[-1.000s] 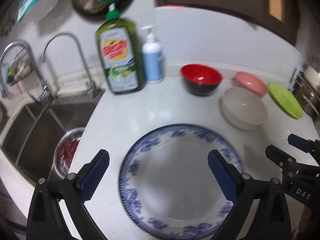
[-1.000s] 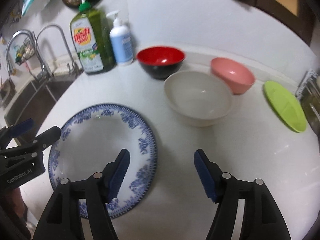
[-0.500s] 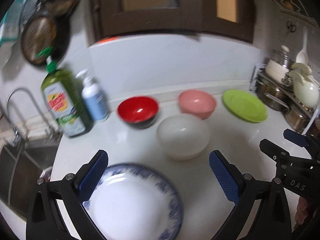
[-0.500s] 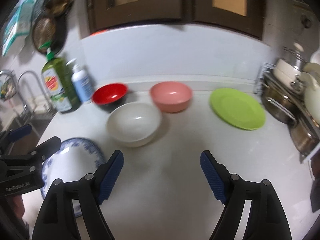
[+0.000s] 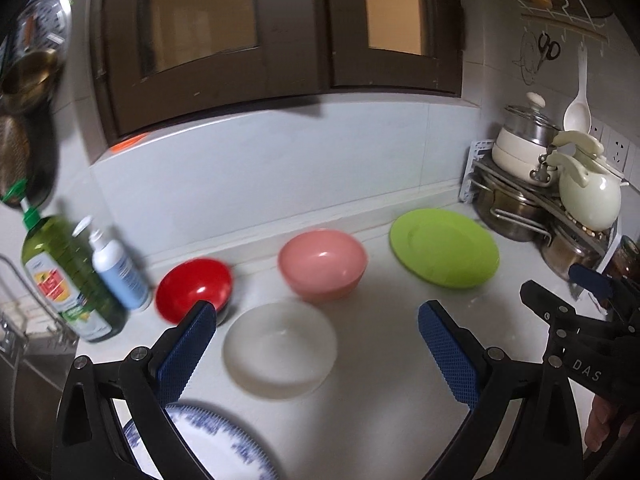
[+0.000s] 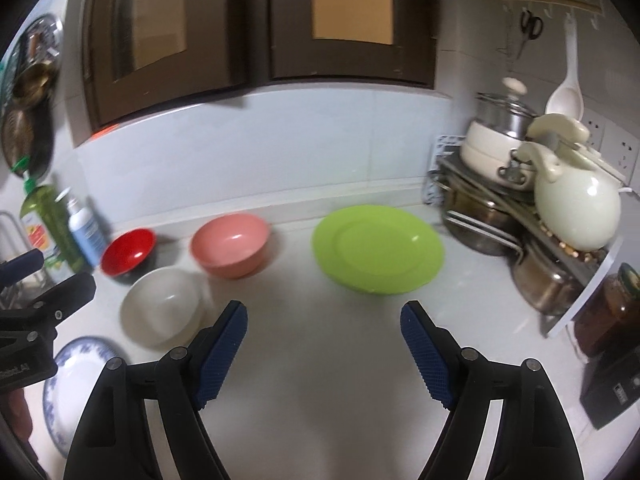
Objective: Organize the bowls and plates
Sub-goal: 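Move both grippers to the green plate beside the pot rack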
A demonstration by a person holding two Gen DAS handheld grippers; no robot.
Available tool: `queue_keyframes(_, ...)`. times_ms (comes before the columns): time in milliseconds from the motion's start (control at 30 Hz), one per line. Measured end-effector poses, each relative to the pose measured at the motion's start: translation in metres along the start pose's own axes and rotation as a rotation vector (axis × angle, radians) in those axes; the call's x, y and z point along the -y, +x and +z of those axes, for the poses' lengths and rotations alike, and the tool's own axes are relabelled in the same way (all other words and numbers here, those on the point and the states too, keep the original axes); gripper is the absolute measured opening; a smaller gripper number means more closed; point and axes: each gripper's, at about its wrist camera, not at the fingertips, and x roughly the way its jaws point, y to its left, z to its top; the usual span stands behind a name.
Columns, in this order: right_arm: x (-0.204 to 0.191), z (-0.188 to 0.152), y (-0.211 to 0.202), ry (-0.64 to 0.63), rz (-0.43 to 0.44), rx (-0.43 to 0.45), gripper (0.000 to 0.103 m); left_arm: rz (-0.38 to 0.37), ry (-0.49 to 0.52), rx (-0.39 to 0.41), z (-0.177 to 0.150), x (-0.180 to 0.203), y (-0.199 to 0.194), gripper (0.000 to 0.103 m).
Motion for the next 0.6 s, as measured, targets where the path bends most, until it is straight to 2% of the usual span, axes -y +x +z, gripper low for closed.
queue_keyframes(367,0.057,0.024,0.034,0.078,-0.056,0.029,0.08,-0.052,0.03,0.001,0.044,0.042,0.061,0.103)
queue_keyframes(600,0.087,0.033,0.069,0.143,-0.084,0.024,0.08,-0.097,0.015,-0.068,0.056,0.064,0.115,0.102)
